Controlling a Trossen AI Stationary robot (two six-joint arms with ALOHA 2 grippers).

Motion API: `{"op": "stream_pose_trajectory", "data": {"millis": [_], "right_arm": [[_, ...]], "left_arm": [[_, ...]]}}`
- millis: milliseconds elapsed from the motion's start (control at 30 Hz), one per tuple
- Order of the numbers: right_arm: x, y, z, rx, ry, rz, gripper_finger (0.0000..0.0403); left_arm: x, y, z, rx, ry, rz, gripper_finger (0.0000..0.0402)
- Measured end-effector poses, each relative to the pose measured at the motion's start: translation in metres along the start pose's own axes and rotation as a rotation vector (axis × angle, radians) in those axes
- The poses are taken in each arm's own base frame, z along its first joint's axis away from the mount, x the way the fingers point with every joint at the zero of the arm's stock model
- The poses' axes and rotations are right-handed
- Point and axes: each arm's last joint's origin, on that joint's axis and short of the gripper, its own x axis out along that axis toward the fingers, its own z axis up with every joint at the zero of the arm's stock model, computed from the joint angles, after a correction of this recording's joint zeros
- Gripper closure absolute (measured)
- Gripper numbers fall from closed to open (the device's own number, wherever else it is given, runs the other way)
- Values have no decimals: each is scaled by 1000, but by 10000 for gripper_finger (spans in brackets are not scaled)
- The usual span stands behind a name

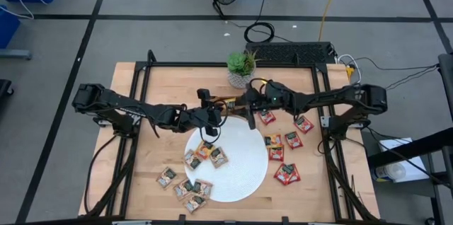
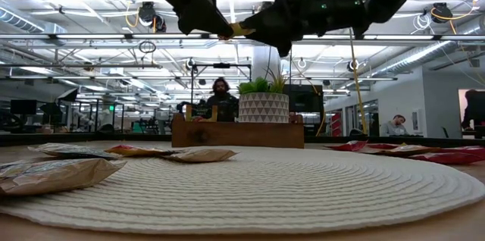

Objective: Pick & Place Tea
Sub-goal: Put the mango tea bag into the wooden organizer

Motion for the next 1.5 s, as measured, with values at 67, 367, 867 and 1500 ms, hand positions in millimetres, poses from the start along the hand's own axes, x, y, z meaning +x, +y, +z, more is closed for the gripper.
{"op": "stream_pose_trajectory", "data": {"millis": [67, 367, 867, 1500], "right_arm": [[1, -1, -1, -1, -3, -1, 293], [1, -1, 1, -44, -24, -1, 366], [1, -1, 0, -118, -4, -7, 402], [-15, 11, -17, -237, 316, -112, 402]], "left_arm": [[0, 0, 0, 0, 0, 0, 353], [0, 0, 0, 0, -1, 0, 353], [4, 4, -2, -148, 9, 12, 259], [4, 5, 0, -188, -14, 6, 101]]}}
